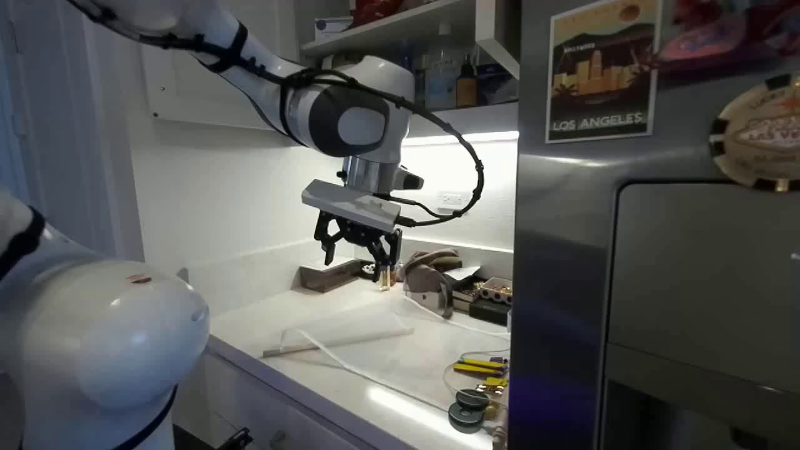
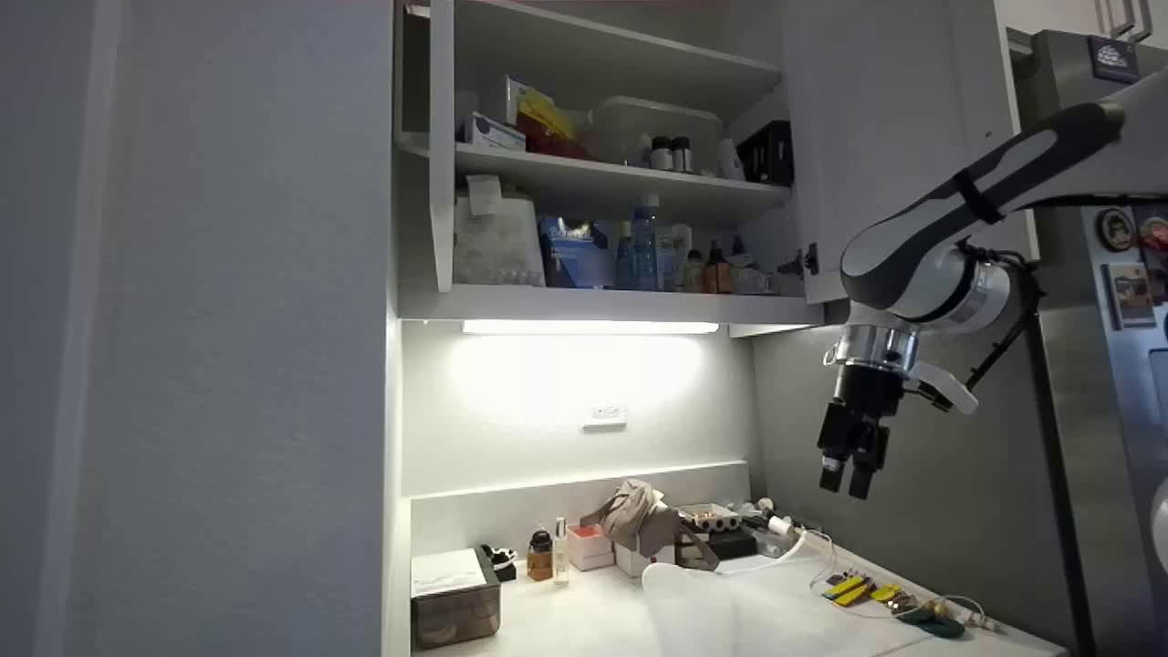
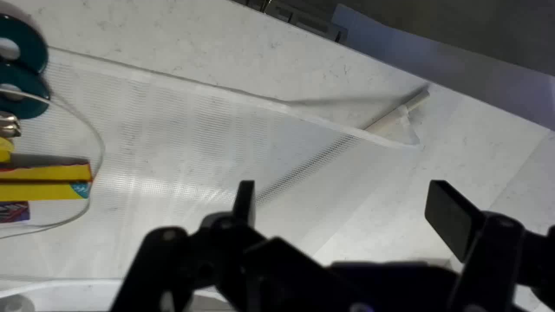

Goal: Close the right cabinet door then hang the white net on the hanger on the side of the fridge

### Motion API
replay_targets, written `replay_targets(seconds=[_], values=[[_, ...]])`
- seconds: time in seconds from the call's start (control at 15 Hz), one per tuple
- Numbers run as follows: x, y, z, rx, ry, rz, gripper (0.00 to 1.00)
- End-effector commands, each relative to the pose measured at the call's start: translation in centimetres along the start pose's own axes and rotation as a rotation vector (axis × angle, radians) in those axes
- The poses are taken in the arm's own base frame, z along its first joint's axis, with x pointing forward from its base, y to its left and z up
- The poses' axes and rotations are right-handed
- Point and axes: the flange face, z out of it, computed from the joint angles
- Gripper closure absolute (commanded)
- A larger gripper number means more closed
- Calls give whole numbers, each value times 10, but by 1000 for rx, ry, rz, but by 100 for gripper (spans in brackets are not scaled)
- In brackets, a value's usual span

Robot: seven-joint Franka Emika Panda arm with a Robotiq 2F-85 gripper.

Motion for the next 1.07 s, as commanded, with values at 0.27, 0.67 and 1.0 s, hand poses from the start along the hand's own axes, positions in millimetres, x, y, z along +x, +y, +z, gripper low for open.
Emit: replay_targets(seconds=[0.27, 0.67, 1.0], values=[[0, 0, 0, 0, -1, 0, 0], [-2, -28, -26, -42, 19, 4, 0], [-29, -76, -68, -86, 63, -64, 0]])
